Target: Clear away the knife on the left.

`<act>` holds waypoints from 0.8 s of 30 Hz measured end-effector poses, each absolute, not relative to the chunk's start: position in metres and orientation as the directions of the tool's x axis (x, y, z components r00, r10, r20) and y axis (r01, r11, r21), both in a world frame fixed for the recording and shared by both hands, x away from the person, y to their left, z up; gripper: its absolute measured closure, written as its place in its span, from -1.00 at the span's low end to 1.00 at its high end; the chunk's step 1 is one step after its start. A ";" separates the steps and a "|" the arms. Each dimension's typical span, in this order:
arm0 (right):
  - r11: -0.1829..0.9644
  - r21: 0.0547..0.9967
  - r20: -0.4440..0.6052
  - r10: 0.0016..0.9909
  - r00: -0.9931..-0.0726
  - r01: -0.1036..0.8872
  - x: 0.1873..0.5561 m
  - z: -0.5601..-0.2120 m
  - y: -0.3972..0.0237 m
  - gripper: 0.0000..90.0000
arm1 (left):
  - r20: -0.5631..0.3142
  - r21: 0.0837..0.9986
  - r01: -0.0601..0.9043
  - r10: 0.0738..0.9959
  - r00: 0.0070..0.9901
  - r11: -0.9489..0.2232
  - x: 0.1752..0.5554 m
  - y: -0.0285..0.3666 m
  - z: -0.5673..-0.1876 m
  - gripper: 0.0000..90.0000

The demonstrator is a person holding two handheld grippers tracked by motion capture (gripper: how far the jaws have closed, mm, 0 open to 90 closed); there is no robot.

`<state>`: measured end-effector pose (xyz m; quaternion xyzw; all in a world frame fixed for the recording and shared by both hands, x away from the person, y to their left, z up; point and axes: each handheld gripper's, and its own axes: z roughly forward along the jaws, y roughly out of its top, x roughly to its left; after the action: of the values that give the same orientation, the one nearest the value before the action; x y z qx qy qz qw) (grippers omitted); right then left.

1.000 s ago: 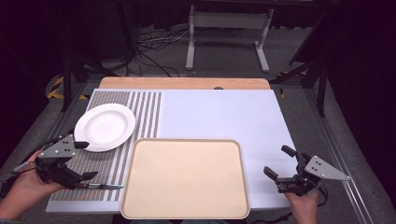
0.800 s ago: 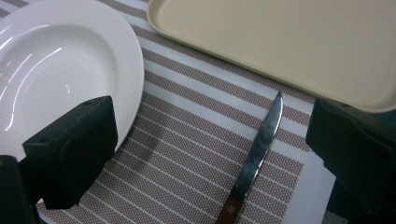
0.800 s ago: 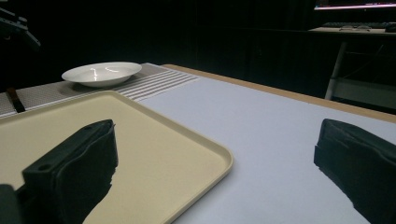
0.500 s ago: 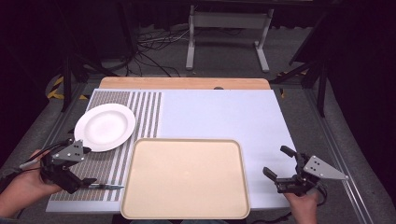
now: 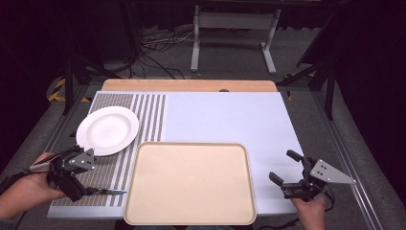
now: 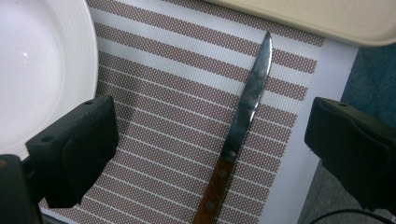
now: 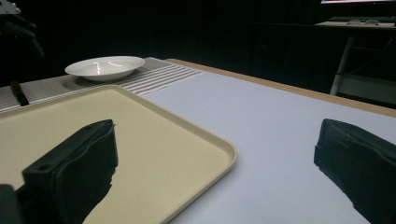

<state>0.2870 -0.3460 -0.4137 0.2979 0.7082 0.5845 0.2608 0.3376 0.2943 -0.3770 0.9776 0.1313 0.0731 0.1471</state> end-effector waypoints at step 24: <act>0.156 0.980 -0.025 0.715 -0.698 0.125 0.288 -0.415 -0.344 -1.00 | 0.050 0.072 0.141 0.145 0.988 -0.987 0.342 0.284 -0.409 -0.72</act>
<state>0.2879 -0.3439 -0.4150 0.2932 0.7165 0.5795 0.2548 0.3423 0.2839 -0.4091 0.9965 0.0716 0.0276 0.0340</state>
